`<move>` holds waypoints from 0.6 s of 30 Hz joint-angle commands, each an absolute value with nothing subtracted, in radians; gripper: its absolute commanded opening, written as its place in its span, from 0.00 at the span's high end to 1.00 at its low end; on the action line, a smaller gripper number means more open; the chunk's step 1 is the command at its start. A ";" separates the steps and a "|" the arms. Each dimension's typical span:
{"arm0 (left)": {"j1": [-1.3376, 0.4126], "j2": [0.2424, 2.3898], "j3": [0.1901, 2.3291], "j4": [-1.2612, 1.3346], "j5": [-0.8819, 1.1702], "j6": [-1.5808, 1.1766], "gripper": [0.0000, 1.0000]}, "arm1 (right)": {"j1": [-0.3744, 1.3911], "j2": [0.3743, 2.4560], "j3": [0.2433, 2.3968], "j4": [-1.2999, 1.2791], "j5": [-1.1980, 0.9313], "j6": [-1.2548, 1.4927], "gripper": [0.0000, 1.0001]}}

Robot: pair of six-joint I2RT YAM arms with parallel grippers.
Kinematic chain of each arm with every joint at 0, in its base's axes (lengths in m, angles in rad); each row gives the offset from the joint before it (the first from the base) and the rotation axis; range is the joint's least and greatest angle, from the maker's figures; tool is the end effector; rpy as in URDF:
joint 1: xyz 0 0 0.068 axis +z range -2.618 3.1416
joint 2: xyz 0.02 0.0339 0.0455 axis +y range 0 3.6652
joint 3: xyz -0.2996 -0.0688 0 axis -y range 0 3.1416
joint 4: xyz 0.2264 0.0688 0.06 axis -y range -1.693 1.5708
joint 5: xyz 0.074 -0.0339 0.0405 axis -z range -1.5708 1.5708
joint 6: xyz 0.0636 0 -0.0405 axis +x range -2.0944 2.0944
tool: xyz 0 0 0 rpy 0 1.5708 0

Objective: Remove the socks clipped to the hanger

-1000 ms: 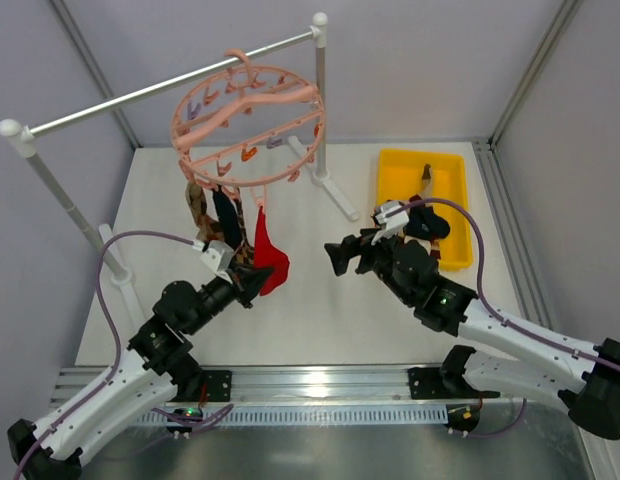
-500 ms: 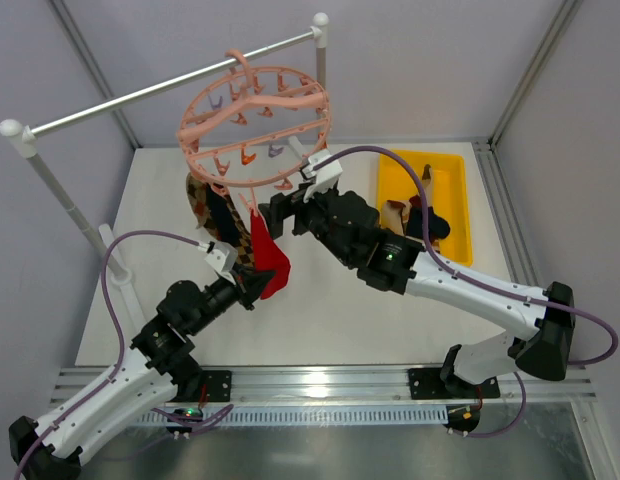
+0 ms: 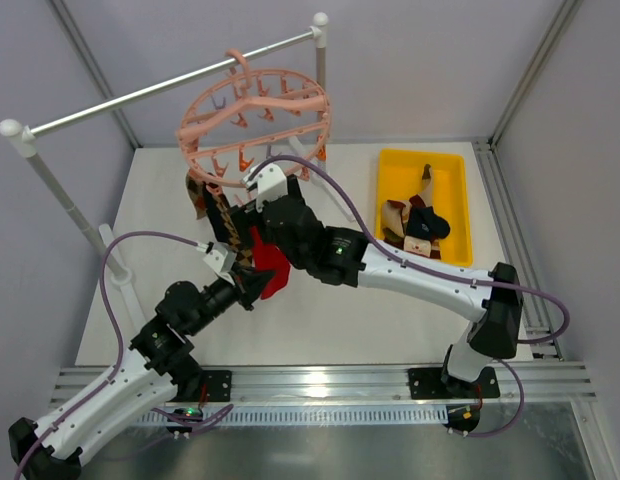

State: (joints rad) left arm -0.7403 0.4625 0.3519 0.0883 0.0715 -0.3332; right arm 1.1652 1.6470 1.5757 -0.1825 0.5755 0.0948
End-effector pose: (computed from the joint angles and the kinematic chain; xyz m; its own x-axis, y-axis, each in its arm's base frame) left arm 0.0862 -0.0849 0.2788 -0.2529 -0.2109 -0.9442 0.6802 0.6553 -0.3285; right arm 0.1881 0.3504 0.4240 -0.1519 -0.1525 -0.9766 -0.5511 0.8333 -0.0444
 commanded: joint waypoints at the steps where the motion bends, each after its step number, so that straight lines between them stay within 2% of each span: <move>1: -0.746 0.462 0.347 0.104 0.110 -0.336 1.00 | 1.181 1.661 1.675 -0.235 0.647 0.063 0.05; 13: -0.749 0.482 0.350 0.117 0.141 -0.337 1.00 | 1.180 1.790 1.832 -0.345 0.690 0.067 0.05; 18: -0.755 0.482 0.350 0.120 0.147 -0.334 1.00 | 1.181 1.810 1.858 -0.356 0.698 0.066 0.09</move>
State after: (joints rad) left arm -0.7460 0.4805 0.3519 0.0952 0.1078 -0.3336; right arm 1.1763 1.8126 1.7988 -0.3397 0.6716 0.0769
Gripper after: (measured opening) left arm 0.009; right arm 0.913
